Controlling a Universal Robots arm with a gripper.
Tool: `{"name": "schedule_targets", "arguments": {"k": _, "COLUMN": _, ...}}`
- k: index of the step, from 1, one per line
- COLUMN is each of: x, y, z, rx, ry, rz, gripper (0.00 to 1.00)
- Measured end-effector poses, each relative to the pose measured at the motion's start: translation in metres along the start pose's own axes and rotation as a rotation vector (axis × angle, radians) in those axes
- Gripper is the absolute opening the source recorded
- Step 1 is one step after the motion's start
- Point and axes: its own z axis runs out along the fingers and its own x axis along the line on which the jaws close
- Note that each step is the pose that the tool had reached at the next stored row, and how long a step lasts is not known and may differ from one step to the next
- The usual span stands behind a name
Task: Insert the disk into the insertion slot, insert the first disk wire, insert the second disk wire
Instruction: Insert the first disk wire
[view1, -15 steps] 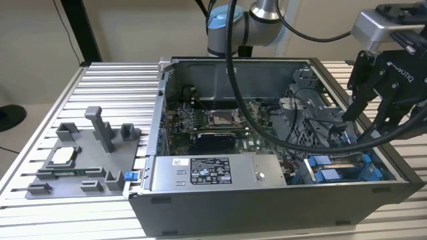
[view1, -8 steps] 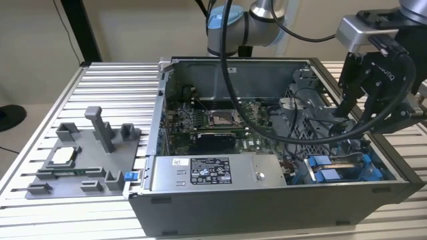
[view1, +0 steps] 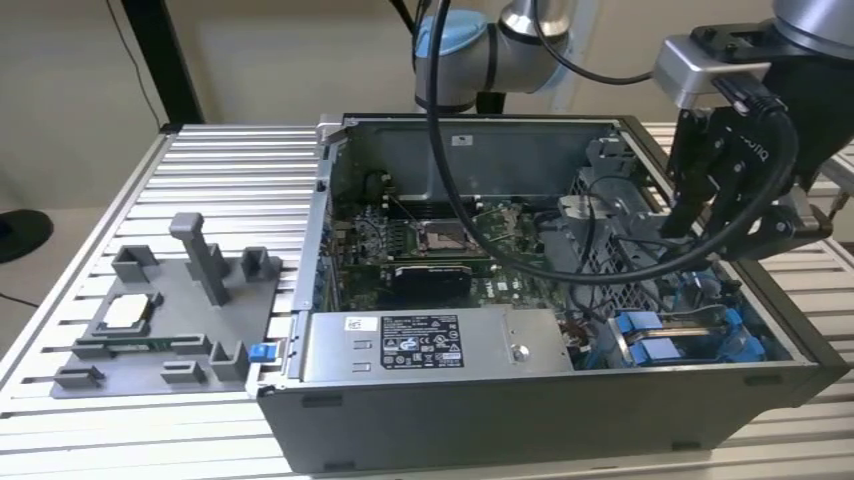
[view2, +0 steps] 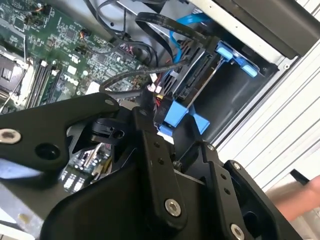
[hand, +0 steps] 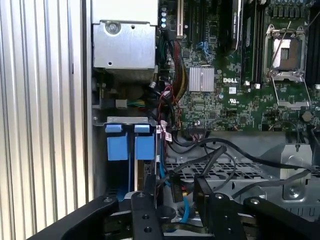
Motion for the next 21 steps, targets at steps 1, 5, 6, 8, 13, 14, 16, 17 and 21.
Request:
{"name": "schedule_targets", "arguments": {"k": 1, "x": 0.0000, "y": 0.0011, "z": -0.0001, "rx": 0.0015, "ry": 0.0001, "rz": -0.006, "gripper": 1.00}}
{"name": "schedule_targets", "arguments": {"k": 5, "x": 0.0000, "y": 0.0020, "z": -0.0001, "rx": 0.0049, "ry": 0.0020, "rz": -0.023, "gripper": 1.00}}
{"name": "schedule_targets", "arguments": {"k": 6, "x": 0.0000, "y": 0.0021, "z": -0.0001, "rx": 0.0057, "ry": 0.0024, "rz": -0.027, "gripper": 1.00}}
{"name": "schedule_targets", "arguments": {"k": 8, "x": 0.0001, "y": 0.0021, "z": -0.0001, "rx": 0.0077, "ry": 0.0030, "rz": -0.036, "gripper": 1.00}}
{"name": "schedule_targets", "arguments": {"k": 13, "x": 0.0000, "y": 0.0021, "z": 0.0001, "rx": 0.0197, "ry": 0.0111, "rz": -0.059, "gripper": 1.00}}
{"name": "schedule_targets", "arguments": {"k": 14, "x": 0.0001, "y": 0.0022, "z": 0.0004, "rx": 0.0209, "ry": 0.0133, "rz": -0.060, "gripper": 1.00}}
{"name": "schedule_targets", "arguments": {"k": 16, "x": 0.0001, "y": 0.0026, "z": 0.0011, "rx": 0.0221, "ry": 0.0139, "rz": -0.060, "gripper": 1.00}}
{"name": "schedule_targets", "arguments": {"k": 17, "x": 0.0002, "y": 0.0028, "z": 0.0015, "rx": 0.0229, "ry": 0.0141, "rz": -0.060, "gripper": 1.00}}
{"name": "schedule_targets", "arguments": {"k": 21, "x": 0.0003, "y": 0.0036, "z": 0.0034, "rx": 0.0269, "ry": 0.0141, "rz": -0.060, "gripper": 1.00}}
